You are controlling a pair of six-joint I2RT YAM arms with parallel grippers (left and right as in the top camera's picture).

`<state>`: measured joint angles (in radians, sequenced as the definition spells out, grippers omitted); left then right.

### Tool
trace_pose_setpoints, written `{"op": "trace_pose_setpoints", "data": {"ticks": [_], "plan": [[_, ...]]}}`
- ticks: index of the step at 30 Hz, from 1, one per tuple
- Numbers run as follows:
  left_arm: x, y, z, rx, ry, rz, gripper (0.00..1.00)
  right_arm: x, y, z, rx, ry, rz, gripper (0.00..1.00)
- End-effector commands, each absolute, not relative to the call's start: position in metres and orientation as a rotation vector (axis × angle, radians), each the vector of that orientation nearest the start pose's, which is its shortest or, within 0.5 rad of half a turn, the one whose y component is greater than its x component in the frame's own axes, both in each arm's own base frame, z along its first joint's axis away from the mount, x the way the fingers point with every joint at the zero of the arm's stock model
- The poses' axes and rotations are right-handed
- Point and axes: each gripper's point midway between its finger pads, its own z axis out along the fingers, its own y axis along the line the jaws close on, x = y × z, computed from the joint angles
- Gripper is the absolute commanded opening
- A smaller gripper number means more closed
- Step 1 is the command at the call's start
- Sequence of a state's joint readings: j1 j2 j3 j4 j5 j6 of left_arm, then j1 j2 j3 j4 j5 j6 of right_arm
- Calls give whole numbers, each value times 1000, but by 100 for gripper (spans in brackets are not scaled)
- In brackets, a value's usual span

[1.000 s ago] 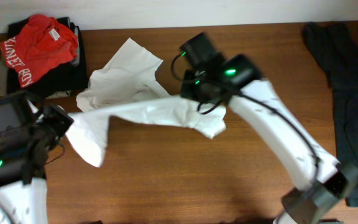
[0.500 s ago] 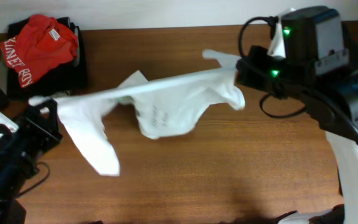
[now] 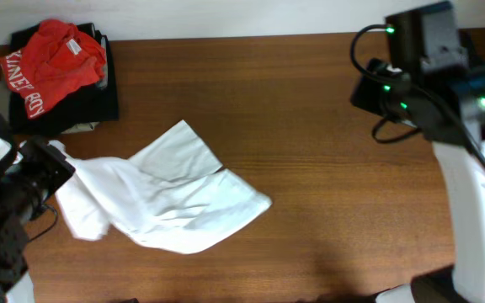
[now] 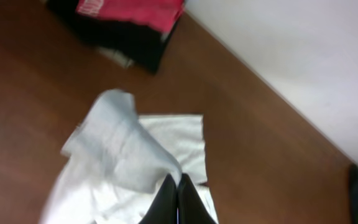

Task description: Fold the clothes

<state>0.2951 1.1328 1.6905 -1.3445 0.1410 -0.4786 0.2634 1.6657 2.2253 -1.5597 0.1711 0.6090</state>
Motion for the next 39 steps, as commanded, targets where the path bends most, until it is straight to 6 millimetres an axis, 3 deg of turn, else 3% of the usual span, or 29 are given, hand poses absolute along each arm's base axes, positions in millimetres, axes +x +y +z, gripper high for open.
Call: {"op": "trace_pose_setpoints", "data": {"ticks": [1, 2, 6, 8, 13, 14, 15, 19, 21, 25, 28, 34, 39], "plan": [[256, 59, 340, -861, 2311, -209, 1, 363, 88, 308, 441, 2678, 162, 18], [256, 59, 334, -867, 2341, -205, 1, 365, 96, 301, 394, 2716, 199, 21], [261, 60, 310, -893, 2457, -195, 1, 367, 162, 256, -51, 2910, 459, 38], [264, 62, 301, -907, 2493, -188, 1, 363, 188, 234, -188, 2968, 483, 45], [266, 81, 293, -950, 2505, -53, 1, 342, 240, 195, -404, 3072, 452, 51], [265, 84, 292, -956, 2507, -28, 1, 337, 248, 190, -436, 3083, 447, 54], [264, 87, 291, -962, 2507, -3, 1, 333, 256, 186, -470, 3092, 442, 71], [265, 89, 292, -963, 2500, 8, 1, 320, 277, 179, -565, 3094, 439, 85], [266, 93, 293, -967, 2487, 39, 1, 312, 288, 177, -621, 3082, 446, 97], [266, 97, 293, -975, 2478, 60, 1, 288, 323, 175, -1063, 2921, 542, 99], [266, 97, 294, -975, 2478, 60, 1, 273, 353, 162, -1304, 2771, 556, 99], [265, 96, 293, -975, 2482, 61, 1, 249, 412, 121, -1483, 2558, 610, 99], [265, 96, 293, -976, 2482, 60, 1, 232, 432, 93, -1543, 2485, 634, 99]]}}
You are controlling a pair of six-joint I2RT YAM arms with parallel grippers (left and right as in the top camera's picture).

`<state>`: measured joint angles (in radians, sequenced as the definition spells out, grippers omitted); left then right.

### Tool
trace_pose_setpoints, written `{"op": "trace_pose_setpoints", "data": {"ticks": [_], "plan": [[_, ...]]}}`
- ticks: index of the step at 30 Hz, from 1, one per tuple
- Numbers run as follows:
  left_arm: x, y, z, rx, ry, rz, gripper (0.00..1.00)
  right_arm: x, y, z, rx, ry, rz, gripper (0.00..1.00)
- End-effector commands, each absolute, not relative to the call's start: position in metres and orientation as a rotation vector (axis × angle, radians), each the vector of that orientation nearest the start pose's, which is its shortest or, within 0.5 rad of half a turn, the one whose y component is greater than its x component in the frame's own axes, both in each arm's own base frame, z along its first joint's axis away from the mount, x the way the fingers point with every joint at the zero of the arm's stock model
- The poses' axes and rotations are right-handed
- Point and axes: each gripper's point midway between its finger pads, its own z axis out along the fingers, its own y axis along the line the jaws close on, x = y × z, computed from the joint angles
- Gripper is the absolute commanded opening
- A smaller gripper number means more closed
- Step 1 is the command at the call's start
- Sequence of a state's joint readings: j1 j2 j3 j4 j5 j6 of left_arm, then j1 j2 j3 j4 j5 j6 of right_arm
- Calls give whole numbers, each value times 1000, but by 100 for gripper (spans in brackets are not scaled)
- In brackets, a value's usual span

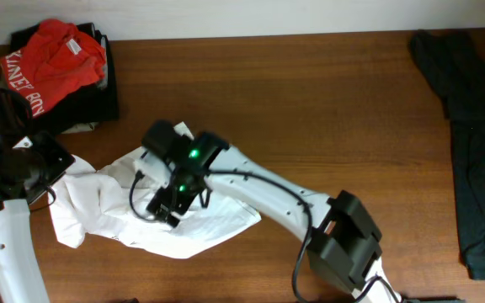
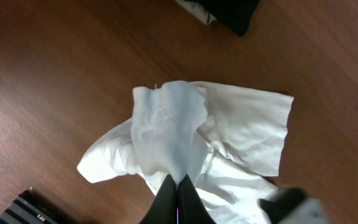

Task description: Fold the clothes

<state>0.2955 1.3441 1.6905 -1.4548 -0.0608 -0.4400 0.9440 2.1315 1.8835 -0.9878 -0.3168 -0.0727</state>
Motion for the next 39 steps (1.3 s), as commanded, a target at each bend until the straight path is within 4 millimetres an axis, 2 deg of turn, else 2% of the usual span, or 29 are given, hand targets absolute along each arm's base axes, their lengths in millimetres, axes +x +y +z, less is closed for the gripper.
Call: {"op": "trace_pose_setpoints", "data": {"ticks": [1, 5, 8, 11, 20, 25, 29, 32, 34, 38, 39], "plan": [[265, 96, 293, -976, 2482, 60, 1, 229, 434, 88, -1550, 2476, 637, 100], [265, 96, 293, -975, 2482, 60, 1, 219, 435, 66, -1577, 2466, 640, 83], [265, 96, 293, -975, 2482, 60, 1, 217, 434, 62, -1575, 2471, 640, 81], [265, 96, 293, -976, 2482, 60, 1, 218, 438, 58, -1532, 2487, 659, 70], [265, 96, 293, -976, 2482, 60, 1, 216, 435, 27, -1507, 2567, 639, 63], [265, 96, 293, -976, 2482, 60, 1, 217, 435, 25, -1484, 2582, 633, 41], [265, 96, 293, -975, 2482, 60, 1, 229, 430, 24, -1402, 2614, 544, 14], [265, 96, 293, -975, 2482, 60, 1, 243, 427, 33, -1331, 2630, 512, 8], [265, 96, 293, -976, 2482, 60, 1, 252, 425, 46, -1297, 2631, 517, 4], [265, 96, 293, -975, 2482, 60, 1, 281, 411, 81, -1151, 2659, 490, 4], [265, 96, 293, -975, 2482, 60, 1, 293, 402, 95, -1107, 2664, 484, 4]]}}
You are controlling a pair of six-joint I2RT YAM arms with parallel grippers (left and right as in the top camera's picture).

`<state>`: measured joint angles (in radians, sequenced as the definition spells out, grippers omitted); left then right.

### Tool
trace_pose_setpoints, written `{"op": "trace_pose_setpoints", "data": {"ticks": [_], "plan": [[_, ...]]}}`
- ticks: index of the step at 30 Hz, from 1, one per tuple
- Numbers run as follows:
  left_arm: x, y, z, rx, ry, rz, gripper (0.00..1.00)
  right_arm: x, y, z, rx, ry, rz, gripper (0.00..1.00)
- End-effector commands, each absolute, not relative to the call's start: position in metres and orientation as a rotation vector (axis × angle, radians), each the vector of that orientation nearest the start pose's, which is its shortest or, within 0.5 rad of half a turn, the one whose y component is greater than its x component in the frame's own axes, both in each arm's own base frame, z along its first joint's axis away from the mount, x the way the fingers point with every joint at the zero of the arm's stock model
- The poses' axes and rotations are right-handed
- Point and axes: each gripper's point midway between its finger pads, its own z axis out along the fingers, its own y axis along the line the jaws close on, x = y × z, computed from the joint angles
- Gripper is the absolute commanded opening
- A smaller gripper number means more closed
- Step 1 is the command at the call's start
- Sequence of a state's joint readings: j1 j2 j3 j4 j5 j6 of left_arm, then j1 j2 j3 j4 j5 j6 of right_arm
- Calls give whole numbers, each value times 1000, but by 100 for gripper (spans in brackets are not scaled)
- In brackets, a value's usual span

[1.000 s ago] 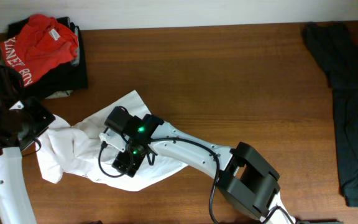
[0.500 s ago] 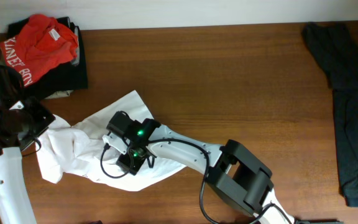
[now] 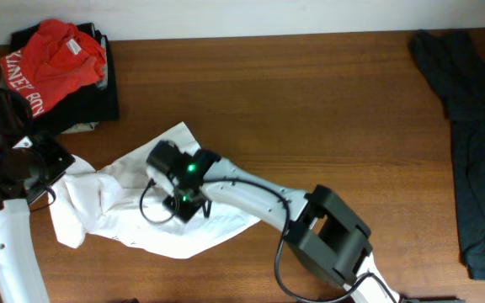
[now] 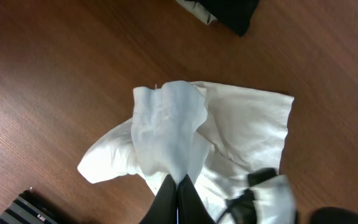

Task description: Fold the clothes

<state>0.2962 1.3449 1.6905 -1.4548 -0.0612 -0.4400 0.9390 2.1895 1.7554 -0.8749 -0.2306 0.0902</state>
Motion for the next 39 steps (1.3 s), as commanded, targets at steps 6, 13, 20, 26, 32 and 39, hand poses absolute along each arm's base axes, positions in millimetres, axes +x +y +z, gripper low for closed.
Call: {"op": "trace_pose_setpoints", "data": {"ticks": [6, 13, 20, 26, 32, 39], "plan": [[265, 96, 293, -975, 2481, 60, 1, 323, 372, 121, -986, 2698, 465, 4], [265, 96, 293, -975, 2481, 60, 1, 358, 317, 133, -673, 2785, 310, 4], [265, 96, 293, -975, 2482, 59, 1, 389, 216, 125, -246, 2924, 11, 4], [265, 96, 293, -975, 2481, 60, 1, 393, 151, 122, 33, 3009, -103, 4], [264, 77, 289, -957, 2530, -76, 1, 360, 128, 110, 101, 3154, -188, 4], [242, 68, 266, -999, 2658, -86, 1, 314, 145, 66, 75, 3332, -116, 4]]}}
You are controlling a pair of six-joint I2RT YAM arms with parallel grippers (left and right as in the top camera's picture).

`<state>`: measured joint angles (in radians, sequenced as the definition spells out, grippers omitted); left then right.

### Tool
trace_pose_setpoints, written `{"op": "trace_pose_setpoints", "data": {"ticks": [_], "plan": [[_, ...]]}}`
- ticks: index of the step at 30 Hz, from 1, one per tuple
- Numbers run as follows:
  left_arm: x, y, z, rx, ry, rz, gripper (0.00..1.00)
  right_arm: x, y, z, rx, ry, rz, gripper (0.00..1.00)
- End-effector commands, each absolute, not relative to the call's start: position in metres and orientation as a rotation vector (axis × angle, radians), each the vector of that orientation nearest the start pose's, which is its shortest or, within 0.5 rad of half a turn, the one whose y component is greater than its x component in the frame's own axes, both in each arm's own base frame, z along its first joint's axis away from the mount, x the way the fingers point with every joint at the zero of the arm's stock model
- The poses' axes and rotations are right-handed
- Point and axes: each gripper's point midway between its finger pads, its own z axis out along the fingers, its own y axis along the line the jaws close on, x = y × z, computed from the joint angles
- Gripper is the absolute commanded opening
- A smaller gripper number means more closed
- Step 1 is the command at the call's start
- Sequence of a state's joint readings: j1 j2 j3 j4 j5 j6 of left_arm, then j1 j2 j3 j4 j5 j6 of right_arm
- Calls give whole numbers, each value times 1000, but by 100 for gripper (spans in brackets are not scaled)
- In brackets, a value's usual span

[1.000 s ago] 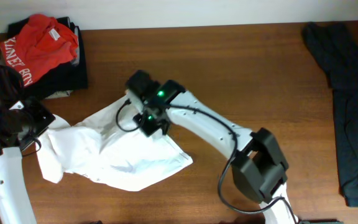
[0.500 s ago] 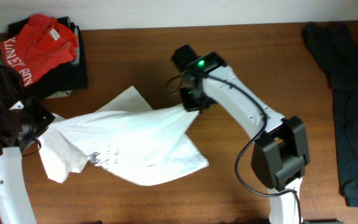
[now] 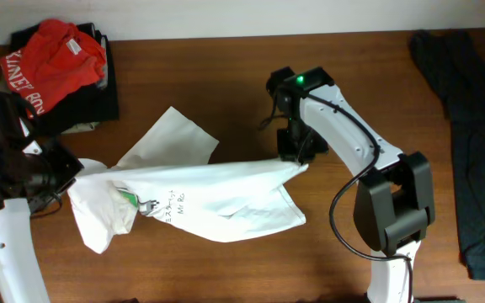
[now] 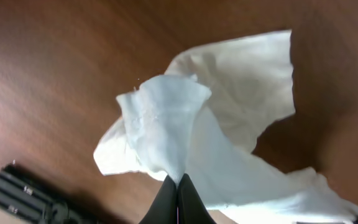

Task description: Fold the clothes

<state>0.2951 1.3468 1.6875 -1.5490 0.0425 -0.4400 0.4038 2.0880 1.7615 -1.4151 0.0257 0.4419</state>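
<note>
A white garment hangs stretched across the table's middle between my two grippers, with a small label and printed writing showing near its left end. My left gripper is shut on its left end. In the left wrist view the black fingertips pinch a bunched fold of the white cloth. My right gripper holds the garment's right corner, jaws closed on the cloth. A flap of the garment lies flat toward the back.
A red shirt lies on a stack of dark folded clothes at the back left. A dark garment is spread along the right edge. The right arm's base stands at the front right.
My right gripper was on the crumpled middle of the white garment; now it is far to the right, with a corner in it. The cloth is pulled out long. My left gripper keeps its hold.
At first my left gripper held the white garment's left end while the right arm stood at the back right. Then the right gripper was down on the crumpled middle, and stayed there. Now the garment is stretched between both grippers.
</note>
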Motion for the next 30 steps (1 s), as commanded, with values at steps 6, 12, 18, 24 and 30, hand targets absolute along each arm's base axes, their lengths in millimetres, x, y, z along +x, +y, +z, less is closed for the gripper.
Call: {"op": "trace_pose_setpoints", "data": {"ticks": [6, 12, 18, 24, 30], "plan": [[235, 49, 194, -1011, 2829, -149, 1, 288, 169, 52, 28, 3376, -123, 4], [230, 43, 142, -1021, 2886, -149, 1, 284, 176, 53, 1, 3365, -145, 20], [235, 47, 140, -1012, 2866, -133, 1, 297, 159, 58, -36, 3355, -100, 53], [241, 51, 141, -1004, 2840, -113, 1, 323, 134, 66, 36, 3319, -43, 59], [243, 51, 141, -1001, 2833, -114, 1, 356, 169, 72, -240, 3178, 373, 75]]}}
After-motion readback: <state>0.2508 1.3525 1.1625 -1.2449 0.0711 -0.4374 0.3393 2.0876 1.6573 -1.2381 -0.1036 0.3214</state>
